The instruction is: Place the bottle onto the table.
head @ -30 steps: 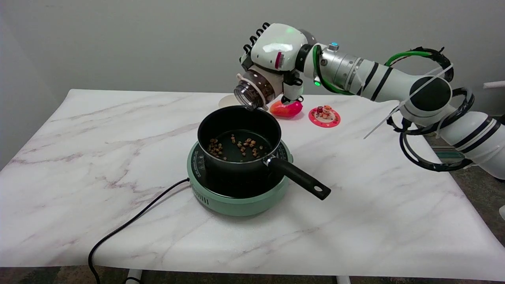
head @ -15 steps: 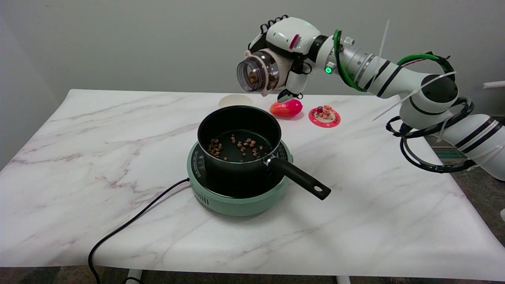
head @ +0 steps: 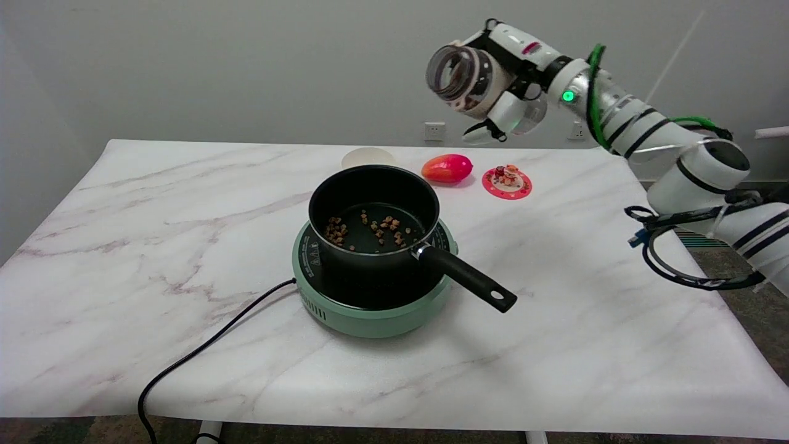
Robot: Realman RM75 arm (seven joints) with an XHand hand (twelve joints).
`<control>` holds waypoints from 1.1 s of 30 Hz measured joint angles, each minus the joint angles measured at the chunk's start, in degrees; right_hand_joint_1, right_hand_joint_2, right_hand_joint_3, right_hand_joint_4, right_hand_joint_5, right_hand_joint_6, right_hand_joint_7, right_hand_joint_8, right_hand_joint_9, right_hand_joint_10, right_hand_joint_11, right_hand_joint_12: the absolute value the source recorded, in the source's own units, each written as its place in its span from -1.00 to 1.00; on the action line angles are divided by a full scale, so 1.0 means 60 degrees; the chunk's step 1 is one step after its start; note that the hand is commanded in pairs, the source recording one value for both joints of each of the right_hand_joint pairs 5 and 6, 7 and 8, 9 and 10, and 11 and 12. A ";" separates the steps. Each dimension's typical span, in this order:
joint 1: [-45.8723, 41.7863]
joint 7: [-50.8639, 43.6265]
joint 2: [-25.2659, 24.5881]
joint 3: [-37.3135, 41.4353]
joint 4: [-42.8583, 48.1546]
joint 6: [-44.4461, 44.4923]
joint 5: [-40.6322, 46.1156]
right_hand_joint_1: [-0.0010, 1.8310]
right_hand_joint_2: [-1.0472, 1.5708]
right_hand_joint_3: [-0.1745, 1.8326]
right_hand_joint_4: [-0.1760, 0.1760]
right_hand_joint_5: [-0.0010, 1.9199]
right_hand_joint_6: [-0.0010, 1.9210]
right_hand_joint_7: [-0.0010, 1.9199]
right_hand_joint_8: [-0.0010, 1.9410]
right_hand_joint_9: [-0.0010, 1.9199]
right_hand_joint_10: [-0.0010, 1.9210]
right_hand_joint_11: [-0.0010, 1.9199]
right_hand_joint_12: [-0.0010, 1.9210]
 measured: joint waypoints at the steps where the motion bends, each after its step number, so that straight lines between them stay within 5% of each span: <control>1: -0.0195 -0.0037 0.0005 0.0220 -0.0076 0.0007 0.0334 0.67 0.37 -0.11 0.00 0.91 0.91 0.87 0.85 0.39 0.39 0.19 0.19; 15: -0.2486 -0.0297 -0.0001 0.2301 -0.1829 0.1577 0.4509 0.62 0.59 -0.28 0.00 1.00 1.00 0.95 0.93 0.47 0.47 0.27 0.27; 33: -0.3023 0.0038 -0.0937 0.1892 -0.5823 0.5529 0.8158 0.59 0.62 -0.28 0.00 1.00 1.00 0.95 0.93 0.47 0.47 0.28 0.28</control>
